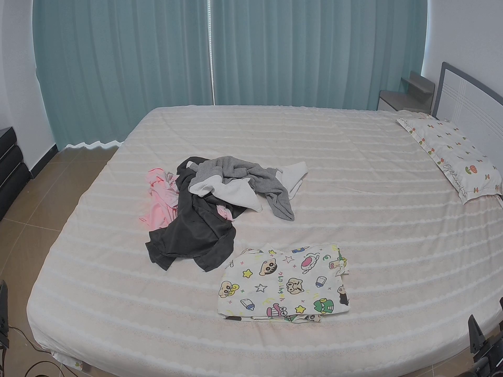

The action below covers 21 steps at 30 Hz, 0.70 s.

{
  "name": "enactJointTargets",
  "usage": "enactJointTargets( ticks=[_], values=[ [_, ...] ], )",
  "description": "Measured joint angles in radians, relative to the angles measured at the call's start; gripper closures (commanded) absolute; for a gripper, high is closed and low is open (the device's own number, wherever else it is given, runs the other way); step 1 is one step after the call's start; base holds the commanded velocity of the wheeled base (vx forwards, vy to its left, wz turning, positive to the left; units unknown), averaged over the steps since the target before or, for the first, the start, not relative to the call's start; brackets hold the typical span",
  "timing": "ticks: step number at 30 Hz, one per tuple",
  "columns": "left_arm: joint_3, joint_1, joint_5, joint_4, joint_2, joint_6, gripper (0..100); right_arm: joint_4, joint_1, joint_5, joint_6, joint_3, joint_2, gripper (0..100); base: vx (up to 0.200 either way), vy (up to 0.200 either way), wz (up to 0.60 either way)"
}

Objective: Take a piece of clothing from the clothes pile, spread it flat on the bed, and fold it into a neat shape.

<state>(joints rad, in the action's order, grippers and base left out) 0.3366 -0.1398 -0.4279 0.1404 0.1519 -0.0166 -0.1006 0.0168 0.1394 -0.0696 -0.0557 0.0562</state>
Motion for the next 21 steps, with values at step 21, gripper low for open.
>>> enactJointTargets(
  ticks=[21],
  values=[
    [-0.318,0.029,0.367,-0.169,-0.075,-0.031,0,0.026,-0.014,-0.057,-0.024,0.023,-0.045,0,0.000,0.000,0.00]
  ],
)
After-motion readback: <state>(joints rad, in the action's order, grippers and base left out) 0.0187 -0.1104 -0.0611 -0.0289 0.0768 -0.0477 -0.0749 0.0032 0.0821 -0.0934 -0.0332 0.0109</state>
